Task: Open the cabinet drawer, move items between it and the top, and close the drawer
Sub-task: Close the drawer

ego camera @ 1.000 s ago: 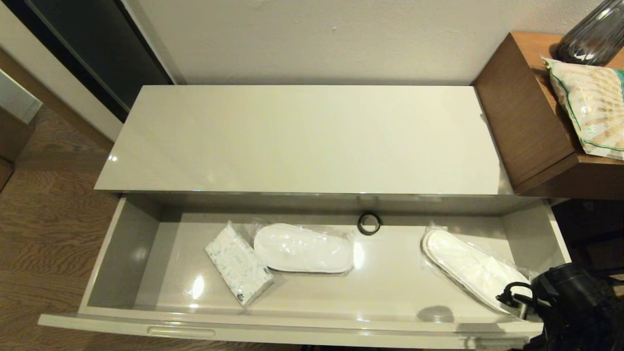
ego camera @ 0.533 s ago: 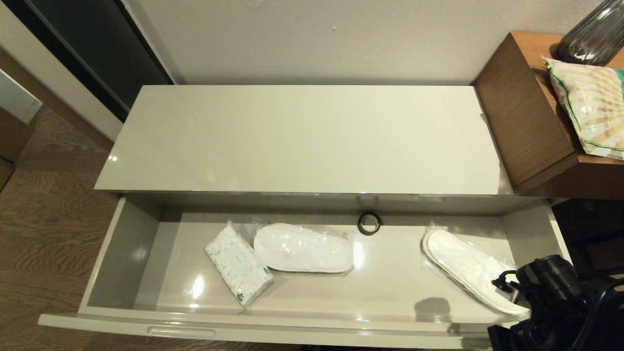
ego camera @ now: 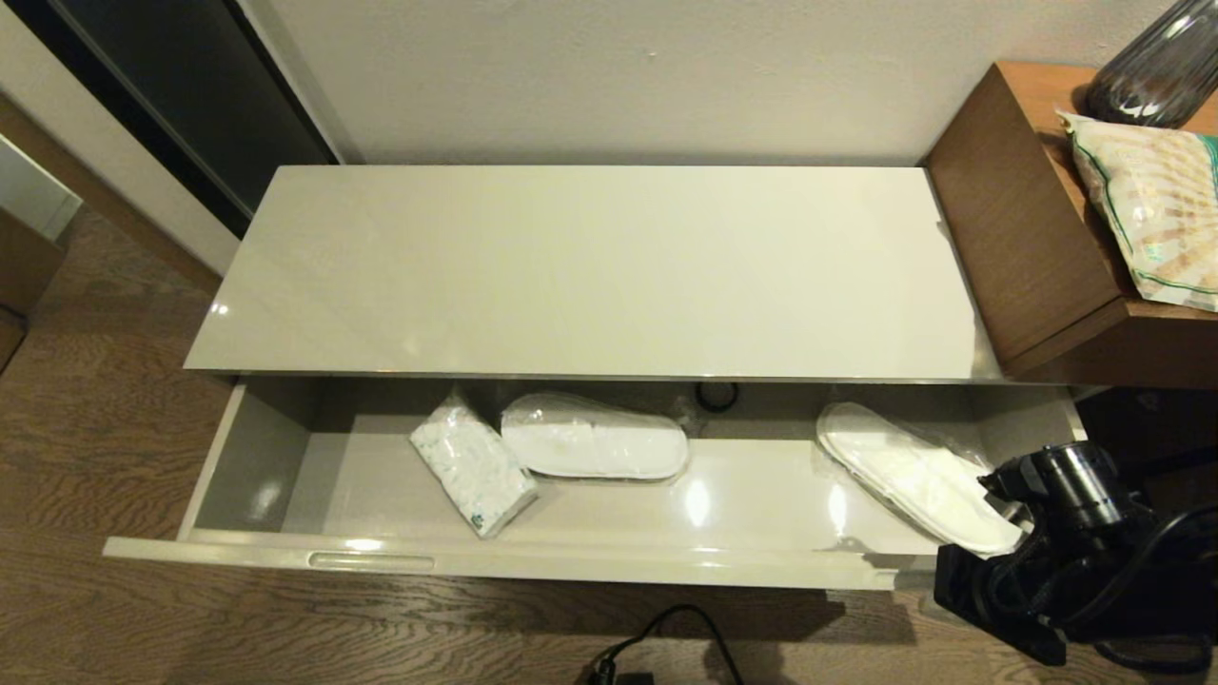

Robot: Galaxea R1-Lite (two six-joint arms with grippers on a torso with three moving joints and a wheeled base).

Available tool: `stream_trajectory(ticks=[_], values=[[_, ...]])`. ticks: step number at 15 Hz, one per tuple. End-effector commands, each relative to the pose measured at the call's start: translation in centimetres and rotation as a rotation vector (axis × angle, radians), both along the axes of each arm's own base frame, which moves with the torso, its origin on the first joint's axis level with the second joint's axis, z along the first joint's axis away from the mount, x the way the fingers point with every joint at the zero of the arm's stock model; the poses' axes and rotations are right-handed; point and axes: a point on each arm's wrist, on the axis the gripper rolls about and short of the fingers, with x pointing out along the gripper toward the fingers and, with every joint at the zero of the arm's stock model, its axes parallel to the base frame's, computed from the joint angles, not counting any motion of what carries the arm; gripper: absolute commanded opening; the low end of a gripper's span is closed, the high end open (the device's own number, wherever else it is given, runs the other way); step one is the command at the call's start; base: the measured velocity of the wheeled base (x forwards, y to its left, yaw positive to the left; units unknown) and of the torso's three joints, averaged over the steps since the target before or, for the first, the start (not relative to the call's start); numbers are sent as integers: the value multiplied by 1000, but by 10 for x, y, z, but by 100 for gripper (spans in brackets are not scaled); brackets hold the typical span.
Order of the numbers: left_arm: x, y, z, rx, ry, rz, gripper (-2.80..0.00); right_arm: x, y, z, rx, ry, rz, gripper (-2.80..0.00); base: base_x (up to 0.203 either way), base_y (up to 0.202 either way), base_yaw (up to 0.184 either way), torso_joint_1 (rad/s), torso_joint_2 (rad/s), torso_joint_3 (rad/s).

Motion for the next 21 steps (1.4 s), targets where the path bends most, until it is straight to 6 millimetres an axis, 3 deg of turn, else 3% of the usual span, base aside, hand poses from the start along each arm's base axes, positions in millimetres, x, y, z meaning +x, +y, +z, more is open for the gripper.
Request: stream_trajectory(ticks=[1,9,11,14,18,20,21], values=[[0,0,0,0,2,0,-280,12,1,18,-20,-85,-96,-280,0,0,0,0,0,0],[0,0,0,0,2,0,-280,44,-1,111,-102,-406,-202,-280,0,0,0,0,0,0],[0,0,0,0,2,0,-280,50,-1,125,-138,-463,-215,-280,0,0,0,0,0,0],[0,0,0,0,2,0,-280,50,-1,128,-140,-468,-216,-280,0,0,0,0,0,0],[0,0,0,0,0,0,-280,35,-4,140,-169,-500,-184,-280,0,0,0,0,0,0],[0,0,0,0,2,0,-280,18,-6,155,-204,-527,-150,-280,0,0,0,0,0,0],[0,0,0,0,0,0,-280,1,-9,168,-231,-551,-124,-280,0,0,0,0,0,0]])
